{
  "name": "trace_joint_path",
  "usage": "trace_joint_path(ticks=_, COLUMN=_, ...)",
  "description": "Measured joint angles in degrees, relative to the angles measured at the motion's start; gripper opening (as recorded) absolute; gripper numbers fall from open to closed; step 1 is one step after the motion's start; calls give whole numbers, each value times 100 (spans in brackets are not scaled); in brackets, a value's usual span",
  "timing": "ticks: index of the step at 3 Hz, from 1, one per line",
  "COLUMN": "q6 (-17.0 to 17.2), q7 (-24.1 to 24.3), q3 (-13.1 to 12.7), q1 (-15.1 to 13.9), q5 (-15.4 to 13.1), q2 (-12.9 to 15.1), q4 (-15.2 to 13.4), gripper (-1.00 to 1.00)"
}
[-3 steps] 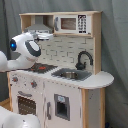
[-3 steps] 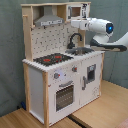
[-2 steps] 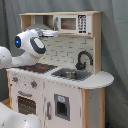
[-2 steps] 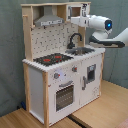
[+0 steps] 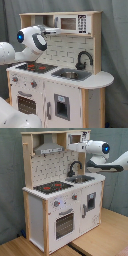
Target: Play with the kitchen
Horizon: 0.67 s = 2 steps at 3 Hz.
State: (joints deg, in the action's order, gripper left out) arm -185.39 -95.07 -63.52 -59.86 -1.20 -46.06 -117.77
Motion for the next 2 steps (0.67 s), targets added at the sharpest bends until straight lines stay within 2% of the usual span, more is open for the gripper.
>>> trace_joint_path(ticks=1, q6=326, q7=-14, q3=-205, q1=-199, q5=0, q2=156, q4=347, gripper=100)
trace_joint_path(ticks=2, q6=399, q7=-76, q3=-460, q1=-581, q5=0, q2=383, q4=626, gripper=100)
